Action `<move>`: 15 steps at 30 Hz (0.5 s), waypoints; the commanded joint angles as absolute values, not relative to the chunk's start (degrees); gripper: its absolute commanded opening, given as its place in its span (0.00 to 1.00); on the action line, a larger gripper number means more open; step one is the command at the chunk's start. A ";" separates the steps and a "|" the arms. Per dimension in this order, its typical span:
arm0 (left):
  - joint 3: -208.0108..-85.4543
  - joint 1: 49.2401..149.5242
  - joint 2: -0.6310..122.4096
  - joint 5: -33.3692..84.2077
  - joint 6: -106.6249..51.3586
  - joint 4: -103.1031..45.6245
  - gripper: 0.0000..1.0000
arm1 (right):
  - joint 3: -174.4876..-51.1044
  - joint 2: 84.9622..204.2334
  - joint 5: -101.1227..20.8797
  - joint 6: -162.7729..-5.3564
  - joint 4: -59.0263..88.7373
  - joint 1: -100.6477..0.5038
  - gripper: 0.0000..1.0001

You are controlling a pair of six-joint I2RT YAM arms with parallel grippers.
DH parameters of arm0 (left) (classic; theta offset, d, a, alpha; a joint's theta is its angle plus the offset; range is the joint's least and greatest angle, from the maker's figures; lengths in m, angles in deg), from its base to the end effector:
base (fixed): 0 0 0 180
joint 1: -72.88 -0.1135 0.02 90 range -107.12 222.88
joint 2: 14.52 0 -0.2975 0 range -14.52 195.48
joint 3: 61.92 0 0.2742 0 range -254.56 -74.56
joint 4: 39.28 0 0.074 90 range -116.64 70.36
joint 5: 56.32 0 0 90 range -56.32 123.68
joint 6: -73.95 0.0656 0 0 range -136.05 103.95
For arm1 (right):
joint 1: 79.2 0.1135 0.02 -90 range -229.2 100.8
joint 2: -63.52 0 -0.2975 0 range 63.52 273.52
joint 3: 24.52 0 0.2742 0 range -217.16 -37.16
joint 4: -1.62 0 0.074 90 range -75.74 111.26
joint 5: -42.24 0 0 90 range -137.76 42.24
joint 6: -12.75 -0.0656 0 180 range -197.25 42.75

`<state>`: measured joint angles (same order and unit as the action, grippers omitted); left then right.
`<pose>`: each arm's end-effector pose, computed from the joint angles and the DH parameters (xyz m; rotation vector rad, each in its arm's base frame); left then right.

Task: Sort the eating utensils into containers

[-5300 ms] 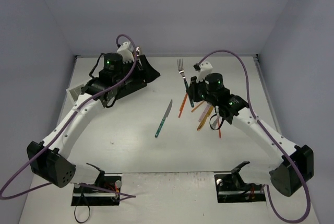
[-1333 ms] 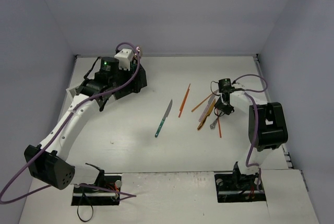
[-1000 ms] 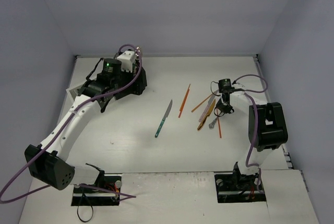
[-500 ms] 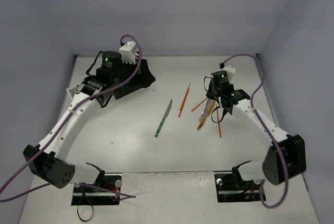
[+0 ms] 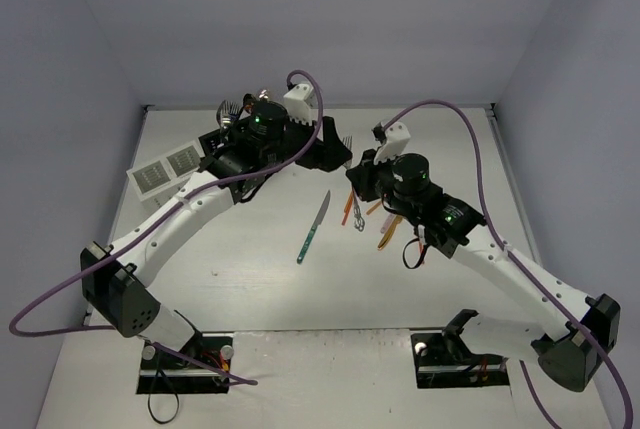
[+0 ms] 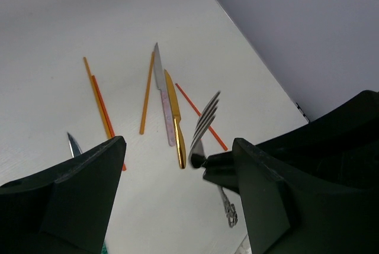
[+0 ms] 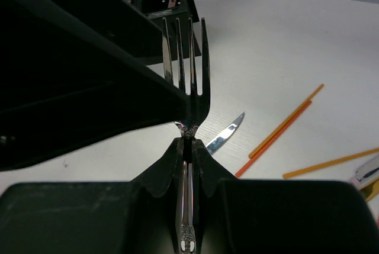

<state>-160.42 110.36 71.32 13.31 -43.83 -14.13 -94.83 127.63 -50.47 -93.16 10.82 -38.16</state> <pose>0.3021 -0.2604 0.4410 0.4342 1.8725 -1.1113 0.2298 0.1960 0.4035 -0.3271 1.6403 0.7218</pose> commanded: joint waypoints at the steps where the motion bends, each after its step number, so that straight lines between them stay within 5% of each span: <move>1: -164.85 111.67 70.67 16.51 -41.74 -19.26 0.69 | -95.98 127.85 -49.17 -91.22 3.59 -36.54 0.00; 4: -164.90 112.26 70.82 17.61 -40.41 -18.12 0.58 | -96.28 127.97 -49.12 -91.20 3.11 -36.20 0.00; 12: -162.75 113.31 69.83 19.44 -36.81 -20.13 0.03 | -96.87 128.85 -48.35 -91.08 2.57 -36.04 0.00; 15: -162.25 113.35 69.11 19.65 -34.08 -20.38 0.00 | -97.12 129.34 -48.29 -91.05 2.48 -36.04 0.23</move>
<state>-161.42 113.05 72.06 18.76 -37.75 -14.90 -94.83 128.55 -49.19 -91.52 8.14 -36.40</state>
